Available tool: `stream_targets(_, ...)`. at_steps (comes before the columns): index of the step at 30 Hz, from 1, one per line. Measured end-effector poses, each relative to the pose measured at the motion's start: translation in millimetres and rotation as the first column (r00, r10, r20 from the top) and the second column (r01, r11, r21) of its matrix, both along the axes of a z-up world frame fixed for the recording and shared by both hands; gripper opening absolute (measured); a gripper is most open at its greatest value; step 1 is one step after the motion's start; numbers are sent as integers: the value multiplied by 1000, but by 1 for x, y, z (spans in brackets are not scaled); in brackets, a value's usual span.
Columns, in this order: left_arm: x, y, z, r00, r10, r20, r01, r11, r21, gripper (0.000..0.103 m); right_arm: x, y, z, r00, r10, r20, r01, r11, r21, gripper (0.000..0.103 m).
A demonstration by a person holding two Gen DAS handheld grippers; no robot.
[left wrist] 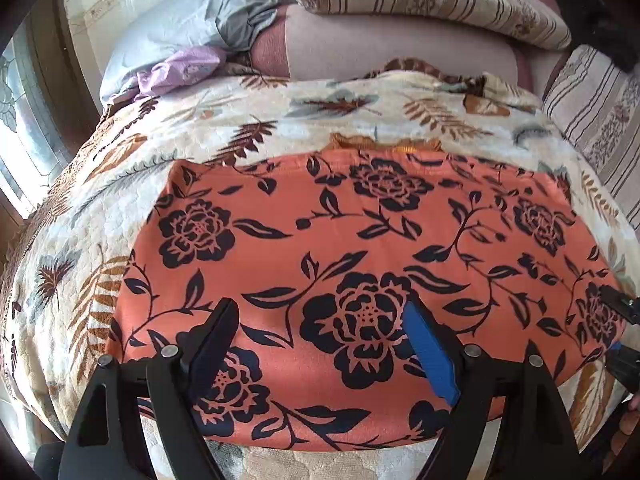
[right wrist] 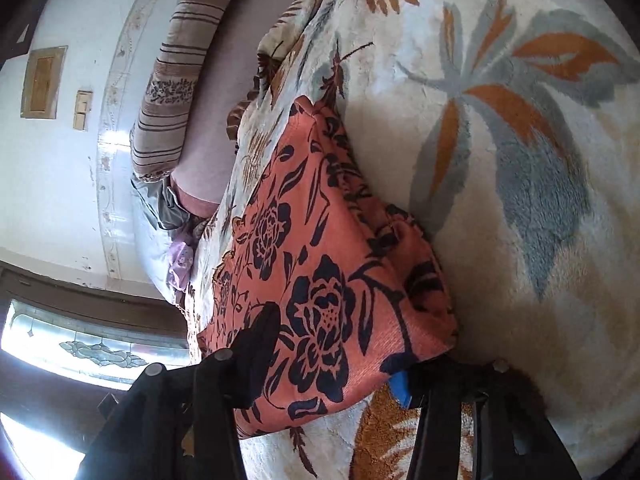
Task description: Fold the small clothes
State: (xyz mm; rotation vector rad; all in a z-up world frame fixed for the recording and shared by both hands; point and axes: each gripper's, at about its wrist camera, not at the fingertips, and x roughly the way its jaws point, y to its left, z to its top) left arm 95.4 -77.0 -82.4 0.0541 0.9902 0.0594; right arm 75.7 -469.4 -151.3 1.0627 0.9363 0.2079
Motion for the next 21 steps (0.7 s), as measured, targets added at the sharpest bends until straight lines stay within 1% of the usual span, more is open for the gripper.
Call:
stream_targets(1, 6, -3, -11, 999, -3, -49, 4, 1000, 19, 84, 0, 0, 0, 1000, 0, 2, 0, 1000, -1, 54)
stream_targets(2, 8, -5, -21, 997, -2, -80, 5, 999, 36, 85, -1, 1, 0, 1000, 1, 6, -1, 1000, -2, 55)
stream_targets(3, 7, -6, -22, 998, 3, -56, 0, 999, 43, 88, -1, 1, 0, 1000, 1, 10, -1, 1000, -1, 56)
stream_targets(4, 5, -7, -21, 999, 9, -45, -7, 999, 51, 88, -1, 1, 0, 1000, 1, 12, -1, 1000, 2, 56)
stream_targets(8, 5, -7, -20, 998, 18, -62, -15, 999, 44, 88, -2, -2, -2, 1000, 2, 17, -2, 1000, 17, 56)
stream_targets(17, 3, -8, -22, 998, 14, -63, -12, 999, 45, 88, -4, -1, -2, 1000, 0, 25, -1, 1000, 8, 56)
stream_targets(21, 4, -7, -16, 997, 11, -75, -8, 999, 40, 88, -3, 0, -2, 1000, 0, 27, 0, 1000, 7, 58)
